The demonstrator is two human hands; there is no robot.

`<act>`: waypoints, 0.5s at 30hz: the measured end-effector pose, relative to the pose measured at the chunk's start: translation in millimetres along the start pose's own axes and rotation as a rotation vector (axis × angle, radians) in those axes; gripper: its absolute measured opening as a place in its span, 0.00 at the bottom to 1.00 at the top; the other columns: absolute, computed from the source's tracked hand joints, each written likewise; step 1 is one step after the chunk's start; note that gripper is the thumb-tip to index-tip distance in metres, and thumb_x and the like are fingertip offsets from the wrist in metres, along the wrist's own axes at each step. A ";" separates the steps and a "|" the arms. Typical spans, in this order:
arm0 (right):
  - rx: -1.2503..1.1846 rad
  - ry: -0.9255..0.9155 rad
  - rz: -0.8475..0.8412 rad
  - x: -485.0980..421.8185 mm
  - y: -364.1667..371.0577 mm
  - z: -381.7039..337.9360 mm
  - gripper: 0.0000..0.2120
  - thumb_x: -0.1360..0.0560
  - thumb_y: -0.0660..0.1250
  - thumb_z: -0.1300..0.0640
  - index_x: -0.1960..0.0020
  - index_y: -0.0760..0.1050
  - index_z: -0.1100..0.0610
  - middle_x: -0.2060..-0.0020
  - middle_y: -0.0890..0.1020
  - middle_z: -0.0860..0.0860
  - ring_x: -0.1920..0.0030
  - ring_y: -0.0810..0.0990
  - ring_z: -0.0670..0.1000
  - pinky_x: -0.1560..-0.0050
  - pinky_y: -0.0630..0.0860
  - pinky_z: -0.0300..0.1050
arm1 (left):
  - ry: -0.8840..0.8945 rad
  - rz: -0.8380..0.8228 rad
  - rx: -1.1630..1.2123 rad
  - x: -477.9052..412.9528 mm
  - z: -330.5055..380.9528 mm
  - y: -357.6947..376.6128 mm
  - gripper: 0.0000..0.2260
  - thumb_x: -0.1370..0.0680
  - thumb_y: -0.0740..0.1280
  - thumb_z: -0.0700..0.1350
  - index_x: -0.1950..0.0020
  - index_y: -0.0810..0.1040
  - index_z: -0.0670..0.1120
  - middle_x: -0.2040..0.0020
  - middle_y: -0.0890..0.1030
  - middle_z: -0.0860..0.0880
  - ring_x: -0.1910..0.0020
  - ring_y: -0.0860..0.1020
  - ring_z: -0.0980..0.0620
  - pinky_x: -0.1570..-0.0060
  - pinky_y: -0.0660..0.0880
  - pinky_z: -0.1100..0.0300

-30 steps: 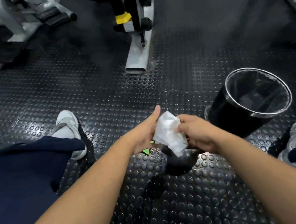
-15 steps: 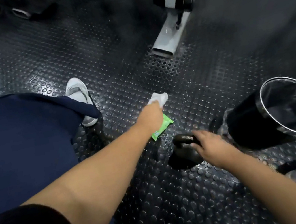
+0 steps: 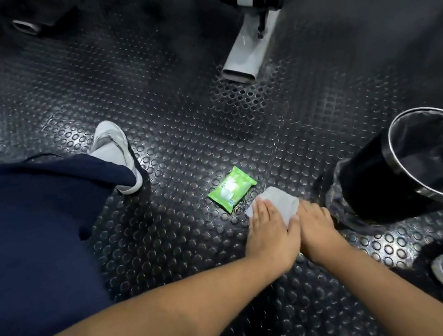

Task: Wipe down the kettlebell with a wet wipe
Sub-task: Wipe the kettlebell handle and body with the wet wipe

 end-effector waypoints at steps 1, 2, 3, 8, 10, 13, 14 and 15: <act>-0.012 -0.004 0.006 0.1 0.7 1.2 0.27 0.21 0.64 0.53 0.24 0.62 0.52 0.34 0.69 0.49 0.32 0.67 0.53 0.30 0.60 0.49 | -0.077 -0.016 0.110 -5.1 -1.2 -2.7 0.36 0.15 0.45 0.62 0.17 0.38 0.40 0.17 0.36 0.44 0.17 0.38 0.49 0.19 0.41 0.51; -0.051 -0.008 0.029 0.6 0.5 2.3 0.24 0.20 0.61 0.49 0.26 0.64 0.53 0.35 0.71 0.50 0.33 0.68 0.53 0.32 0.60 0.49 | -0.157 -0.030 0.213 -14.6 -4.9 -3.8 0.38 0.16 0.46 0.65 0.16 0.40 0.40 0.16 0.39 0.43 0.17 0.40 0.47 0.19 0.43 0.50; -0.103 -0.008 0.058 0.8 -0.1 3.8 0.24 0.19 0.56 0.45 0.26 0.65 0.53 0.37 0.72 0.50 0.35 0.69 0.54 0.33 0.61 0.50 | -0.242 -0.046 0.312 -23.0 -9.2 -6.7 0.42 0.19 0.46 0.70 0.16 0.44 0.41 0.15 0.45 0.43 0.16 0.46 0.45 0.19 0.47 0.47; -0.172 -0.001 0.168 2.2 -1.8 5.1 0.21 0.16 0.55 0.45 0.27 0.68 0.53 0.39 0.76 0.52 0.38 0.73 0.56 0.33 0.64 0.56 | -0.391 -0.244 0.702 -38.0 -19.3 -11.4 0.43 0.27 0.48 0.80 0.44 0.80 0.45 0.51 0.84 0.45 0.52 0.82 0.47 0.44 0.77 0.54; -0.177 -0.003 0.159 1.1 0.6 5.9 0.21 0.16 0.55 0.44 0.27 0.68 0.53 0.39 0.76 0.51 0.38 0.72 0.55 0.33 0.63 0.55 | -0.380 -0.294 0.593 -38.0 -23.2 -8.7 0.45 0.29 0.47 0.83 0.43 0.80 0.46 0.48 0.84 0.45 0.49 0.81 0.48 0.42 0.75 0.53; -0.186 -0.019 0.147 -0.9 1.1 8.4 0.20 0.16 0.54 0.44 0.28 0.68 0.51 0.41 0.74 0.48 0.40 0.70 0.52 0.33 0.62 0.53 | -0.365 -0.314 0.471 -36.1 -21.2 3.7 0.64 0.44 0.44 0.90 0.19 0.62 0.51 0.20 0.65 0.46 0.23 0.66 0.42 0.25 0.61 0.45; -0.190 -0.012 0.134 -1.2 1.7 10.4 0.19 0.16 0.53 0.44 0.30 0.68 0.51 0.42 0.73 0.47 0.41 0.69 0.52 0.33 0.62 0.52 | -0.346 -0.310 0.434 -36.3 -18.1 4.4 0.66 0.46 0.43 0.90 0.19 0.59 0.50 0.18 0.60 0.45 0.21 0.62 0.40 0.24 0.58 0.43; -0.188 -0.006 0.119 -2.1 1.4 10.1 0.18 0.16 0.52 0.44 0.31 0.67 0.50 0.42 0.72 0.47 0.40 0.69 0.51 0.33 0.62 0.51 | -0.341 -0.310 0.407 -35.2 -16.7 2.6 0.67 0.47 0.43 0.90 0.20 0.59 0.48 0.17 0.57 0.42 0.20 0.60 0.37 0.24 0.57 0.40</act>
Point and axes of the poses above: each hand's wrist, its own x-axis away from the middle knuckle, its own y-axis out of the palm, z = x × y, the point moved 10 cm from there along -x, towards the middle knuckle
